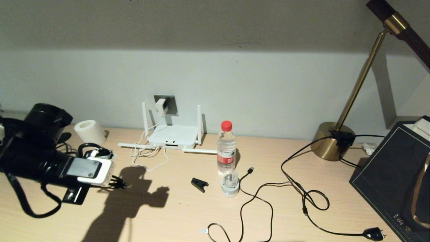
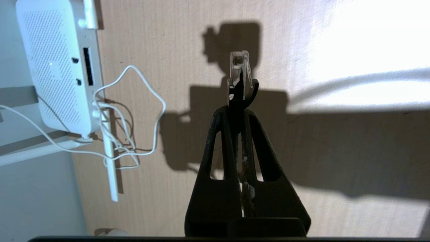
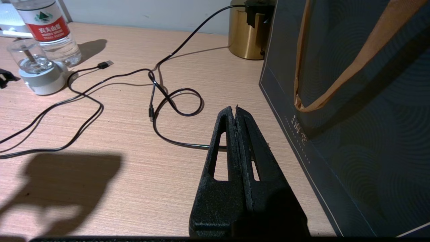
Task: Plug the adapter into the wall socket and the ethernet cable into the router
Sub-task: Pick up cable, then hand it to the other hand
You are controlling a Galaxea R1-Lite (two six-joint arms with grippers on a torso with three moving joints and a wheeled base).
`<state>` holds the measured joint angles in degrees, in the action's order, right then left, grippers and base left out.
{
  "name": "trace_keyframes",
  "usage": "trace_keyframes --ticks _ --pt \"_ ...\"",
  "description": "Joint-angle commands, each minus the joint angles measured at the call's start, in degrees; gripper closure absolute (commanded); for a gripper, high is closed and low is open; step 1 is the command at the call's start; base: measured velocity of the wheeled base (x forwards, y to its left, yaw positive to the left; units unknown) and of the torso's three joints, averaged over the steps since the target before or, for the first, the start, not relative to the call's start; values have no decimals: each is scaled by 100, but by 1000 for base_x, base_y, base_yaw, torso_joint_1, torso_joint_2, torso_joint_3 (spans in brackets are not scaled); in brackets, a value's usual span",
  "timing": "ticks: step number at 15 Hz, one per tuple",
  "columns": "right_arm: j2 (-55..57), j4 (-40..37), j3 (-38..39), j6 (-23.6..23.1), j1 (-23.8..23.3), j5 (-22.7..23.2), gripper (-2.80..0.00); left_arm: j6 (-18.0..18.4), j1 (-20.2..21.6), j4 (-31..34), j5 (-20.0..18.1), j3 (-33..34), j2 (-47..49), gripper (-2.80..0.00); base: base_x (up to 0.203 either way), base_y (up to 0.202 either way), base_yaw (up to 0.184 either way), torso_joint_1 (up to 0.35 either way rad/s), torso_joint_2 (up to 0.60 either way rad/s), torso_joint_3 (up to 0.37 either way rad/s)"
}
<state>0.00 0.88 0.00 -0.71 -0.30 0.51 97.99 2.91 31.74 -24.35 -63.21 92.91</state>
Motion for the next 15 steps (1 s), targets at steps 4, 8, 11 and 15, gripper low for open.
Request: trace_keyframes --ticks 4,8,11,15 --pt "9 79 70 9 4 10 0 -265 -474 -1055 432 915 -575 0 0 0 0 0 0 0" --pt "8 122 -100 105 -2 19 0 -823 -755 -1805 450 1057 -692 0 0 0 0 0 0 0" --pt "640 80 -1303 1444 8 320 0 -1089 -769 -2631 472 1031 -668 0 0 0 0 0 0 0" --pt "3322 265 -2539 2889 16 2271 0 -1284 -1022 -3066 615 573 -597 0 0 0 0 0 0 0"
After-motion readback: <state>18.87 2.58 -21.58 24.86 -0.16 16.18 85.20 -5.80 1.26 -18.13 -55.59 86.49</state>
